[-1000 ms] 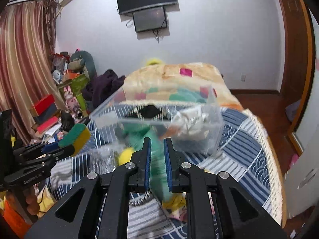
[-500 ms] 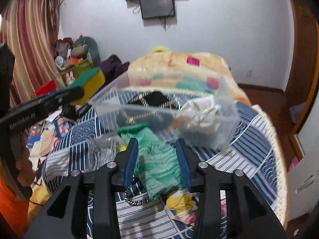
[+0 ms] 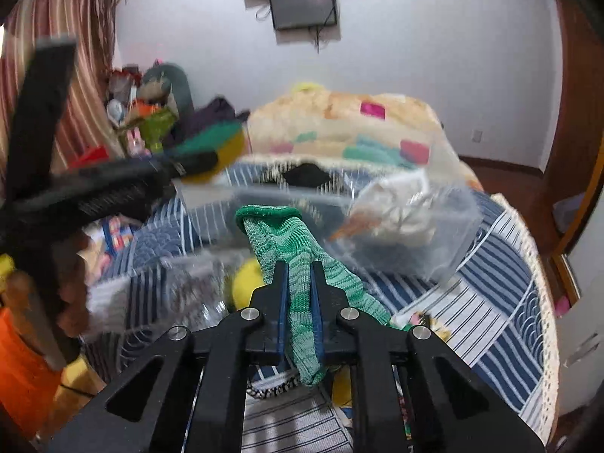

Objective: Organize soft objects
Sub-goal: 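Carry the sponge into the clear box with the left tool while the right tool carries the glove in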

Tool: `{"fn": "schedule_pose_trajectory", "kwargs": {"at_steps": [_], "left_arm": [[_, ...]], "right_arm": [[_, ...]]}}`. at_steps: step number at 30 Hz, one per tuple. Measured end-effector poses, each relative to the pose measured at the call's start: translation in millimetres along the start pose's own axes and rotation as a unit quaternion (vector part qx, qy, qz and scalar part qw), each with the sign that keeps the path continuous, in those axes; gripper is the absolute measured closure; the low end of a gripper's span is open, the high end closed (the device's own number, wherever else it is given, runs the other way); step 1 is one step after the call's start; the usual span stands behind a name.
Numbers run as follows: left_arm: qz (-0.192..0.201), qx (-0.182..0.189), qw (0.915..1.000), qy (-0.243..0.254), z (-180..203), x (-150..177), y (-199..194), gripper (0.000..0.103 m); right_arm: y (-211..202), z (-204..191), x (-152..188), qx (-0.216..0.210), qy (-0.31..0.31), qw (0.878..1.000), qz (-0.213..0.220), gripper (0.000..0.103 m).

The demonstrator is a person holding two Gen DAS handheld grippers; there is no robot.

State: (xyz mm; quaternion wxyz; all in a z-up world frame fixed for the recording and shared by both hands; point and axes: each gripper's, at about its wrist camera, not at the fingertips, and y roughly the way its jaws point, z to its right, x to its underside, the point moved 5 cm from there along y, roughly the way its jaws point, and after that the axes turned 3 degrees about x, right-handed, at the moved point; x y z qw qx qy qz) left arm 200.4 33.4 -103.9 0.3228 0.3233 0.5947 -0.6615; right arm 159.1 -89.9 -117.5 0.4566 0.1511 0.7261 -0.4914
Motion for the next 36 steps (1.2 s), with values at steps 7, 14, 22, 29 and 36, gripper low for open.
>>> {"fn": "schedule_pose_trajectory", "kwargs": {"at_steps": [7, 14, 22, 29, 36], "left_arm": [[-0.026, 0.009, 0.9996, -0.003, 1, -3, 21, 0.07], [-0.053, 0.032, 0.9974, -0.036, -5, -4, 39, 0.069], [-0.053, 0.016, 0.9981, -0.027, -2, -7, 42, 0.063], [-0.034, 0.007, 0.9991, -0.025, 2, -7, 28, 0.025], [-0.016, 0.021, 0.9993, -0.028, 4, -11, 4, 0.024]], "right_arm": [[-35, 11, -41, 0.012, 0.017, 0.997, 0.068, 0.094], [-14, 16, -75, 0.046, 0.013, 0.996, 0.08, 0.094], [45, 12, -72, 0.06, 0.002, 0.998, 0.01, 0.094], [58, 14, -54, 0.057, -0.006, 0.998, -0.034, 0.093], [40, 13, -54, 0.061, -0.014, 0.998, -0.027, 0.076]]}}
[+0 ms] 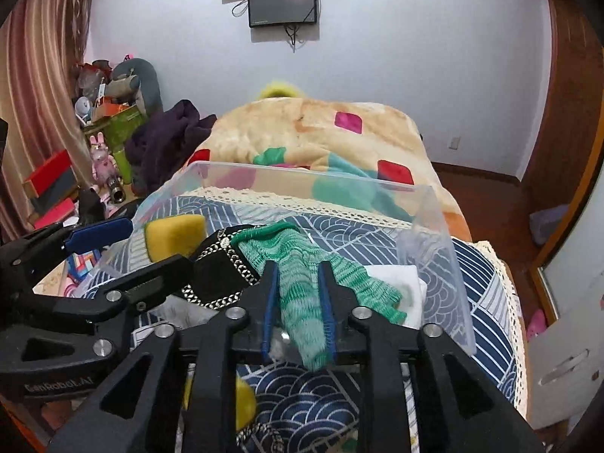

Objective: Organize soft objects
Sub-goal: 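Carry the sponge into the clear box with the left tool while the right tool carries the glove in, then grasp the silver foil bag with the left tool while the right tool grasps the floral cloth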

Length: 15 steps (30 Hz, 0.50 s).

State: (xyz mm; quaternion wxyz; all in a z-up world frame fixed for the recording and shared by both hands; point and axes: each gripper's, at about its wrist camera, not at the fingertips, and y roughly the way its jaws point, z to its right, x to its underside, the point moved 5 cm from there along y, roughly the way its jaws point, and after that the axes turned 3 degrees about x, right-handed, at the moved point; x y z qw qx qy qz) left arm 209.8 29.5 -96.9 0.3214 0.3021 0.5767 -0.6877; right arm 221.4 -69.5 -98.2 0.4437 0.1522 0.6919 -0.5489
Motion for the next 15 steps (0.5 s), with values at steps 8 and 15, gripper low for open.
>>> {"fn": "schedule_pose_trajectory", "kwargs": {"at_steps": [8, 15], "left_arm": [[0.058, -0.002, 0.9983, 0.002, 7, -9, -53, 0.005], [0.058, -0.004, 0.9983, 0.006, 11, 9, -71, 0.0]], "right_arm": [[-43, 10, -8, -0.001, 0.015, 0.999, 0.052, 0.052], [-81, 23, 2, 0.024, 0.031, 0.995, 0.097, 0.011]]}}
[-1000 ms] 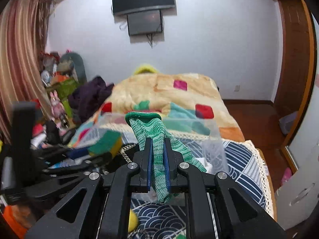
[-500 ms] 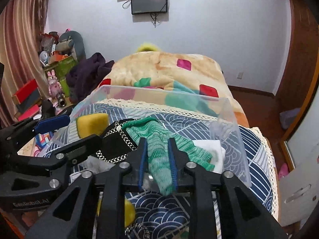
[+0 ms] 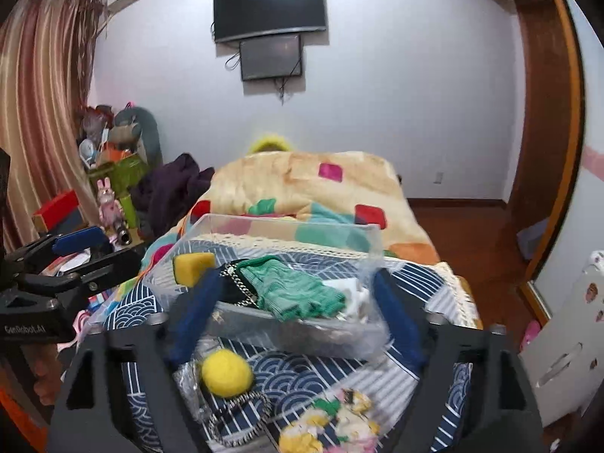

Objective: Organize soft objects
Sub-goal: 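Grasp the silver foil bag with the left tool while the right tool grasps the floral cloth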

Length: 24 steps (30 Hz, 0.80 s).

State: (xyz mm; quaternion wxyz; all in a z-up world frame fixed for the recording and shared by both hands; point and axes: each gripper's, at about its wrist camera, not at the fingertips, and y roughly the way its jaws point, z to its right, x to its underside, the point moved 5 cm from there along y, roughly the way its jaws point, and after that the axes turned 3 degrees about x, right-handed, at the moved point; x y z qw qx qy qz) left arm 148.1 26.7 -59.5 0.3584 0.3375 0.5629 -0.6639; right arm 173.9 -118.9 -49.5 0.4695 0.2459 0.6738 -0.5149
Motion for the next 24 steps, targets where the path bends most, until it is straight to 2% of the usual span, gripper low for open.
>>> {"fn": "schedule_pose_trajectory", "kwargs": {"at_steps": [4, 9, 14, 18, 19, 21, 23, 24], "left_arm": [[-0.03, -0.005, 0.9995, -0.01, -4, 26, 7, 0.0], [-0.082, -0.003, 0.9961, -0.031, -8, 67, 24, 0.0], [-0.105, 0.0, 0.9931, -0.053, -9, 97, 32, 0.0], [-0.118, 0.003, 0.9922, -0.041, 1, 111, 40, 0.0], [-0.116, 0.003, 0.9926, -0.034, 4, 112, 40, 0.001], [-0.117, 0.006, 0.9929, -0.02, 10, 116, 40, 0.008], [-0.122, 0.012, 0.9923, -0.014, 15, 119, 41, 0.023], [-0.124, 0.018, 0.992, -0.014, 17, 120, 41, 0.027]], "right_arm": [[-2, 9, 18, 0.01, 0.003, 1.0, -0.017, 0.01], [7, 15, 51, 0.015, 0.001, 0.998, -0.063, 0.01], [12, 25, 91, 0.026, 0.008, 0.994, -0.108, 0.01], [22, 28, 111, 0.014, 0.02, 0.99, -0.142, 0.011], [24, 28, 114, 0.015, 0.018, 0.989, -0.147, 0.013], [29, 26, 120, 0.012, 0.01, 0.987, -0.16, 0.028], [30, 26, 123, 0.016, 0.005, 0.986, -0.165, 0.035], [28, 26, 122, 0.019, 0.002, 0.987, -0.16, 0.039]]}}
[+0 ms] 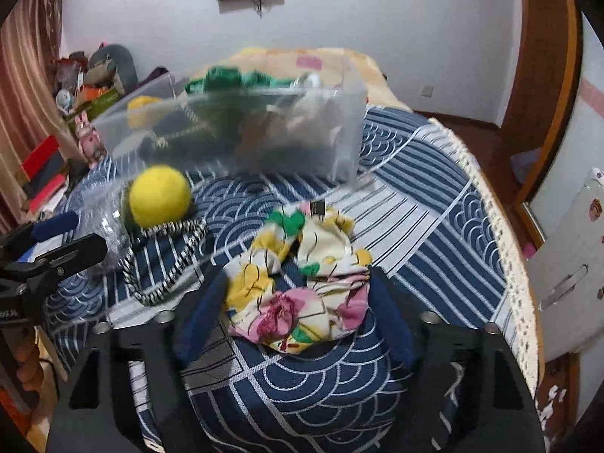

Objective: Organize soft objects
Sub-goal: 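Grasp the silver foil bag with the left tool while the right tool grasps the floral cloth, then drop the foil bag into the box with the left tool while the right tool drops the floral cloth in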

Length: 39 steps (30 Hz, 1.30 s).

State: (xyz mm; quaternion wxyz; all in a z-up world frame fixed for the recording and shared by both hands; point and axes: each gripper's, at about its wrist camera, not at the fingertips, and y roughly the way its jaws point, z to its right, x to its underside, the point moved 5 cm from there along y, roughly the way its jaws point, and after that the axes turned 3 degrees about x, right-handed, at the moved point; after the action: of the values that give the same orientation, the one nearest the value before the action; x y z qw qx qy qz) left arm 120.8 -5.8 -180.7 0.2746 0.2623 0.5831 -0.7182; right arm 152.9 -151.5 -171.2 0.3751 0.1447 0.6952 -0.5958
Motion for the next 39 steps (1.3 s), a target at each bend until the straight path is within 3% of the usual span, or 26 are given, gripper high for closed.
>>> {"fn": "schedule_pose_trajectory", "kwargs": {"at_steps": [1, 3, 4, 6, 11, 27, 34, 39], "left_arm": [[0.001, 0.002, 1.0, 0.0, 1, 0, 0, 0.033], [0.004, 0.004, 1.0, 0.006, 3, 1, -1, 0.047], [0.004, 0.006, 0.9999, 0.008, 3, 0, -2, 0.055], [0.009, 0.004, 0.9999, 0.01, 4, 0, -5, 0.061], [0.026, -0.003, 0.9996, 0.014, 2, -4, -17, 0.077], [0.125, -0.009, 0.9919, 0.021, -1, -54, -77, 0.078], [0.16, -0.007, 0.9866, 0.03, 2, -94, -80, 0.078], [0.163, -0.01, 0.9859, 0.035, 2, -114, -69, 0.078]], "right_arm": [[-2, 0, -1, 0.0, -0.002, 1.0, 0.003, 0.044], [-5, 0, -2, -0.001, -0.003, 1.0, 0.006, 0.064], [-5, 2, -3, -0.003, -0.001, 1.0, 0.006, 0.066], [-5, 0, -3, -0.003, -0.004, 1.0, 0.008, 0.079], [-9, -8, -6, 0.001, -0.013, 1.0, 0.024, 0.084], [-63, -9, -57, -0.016, -0.009, 0.991, 0.131, 0.085], [-71, -15, -91, -0.014, -0.008, 0.984, 0.177, 0.085], [-68, -13, -108, -0.007, 0.0, 0.981, 0.193, 0.085]]}}
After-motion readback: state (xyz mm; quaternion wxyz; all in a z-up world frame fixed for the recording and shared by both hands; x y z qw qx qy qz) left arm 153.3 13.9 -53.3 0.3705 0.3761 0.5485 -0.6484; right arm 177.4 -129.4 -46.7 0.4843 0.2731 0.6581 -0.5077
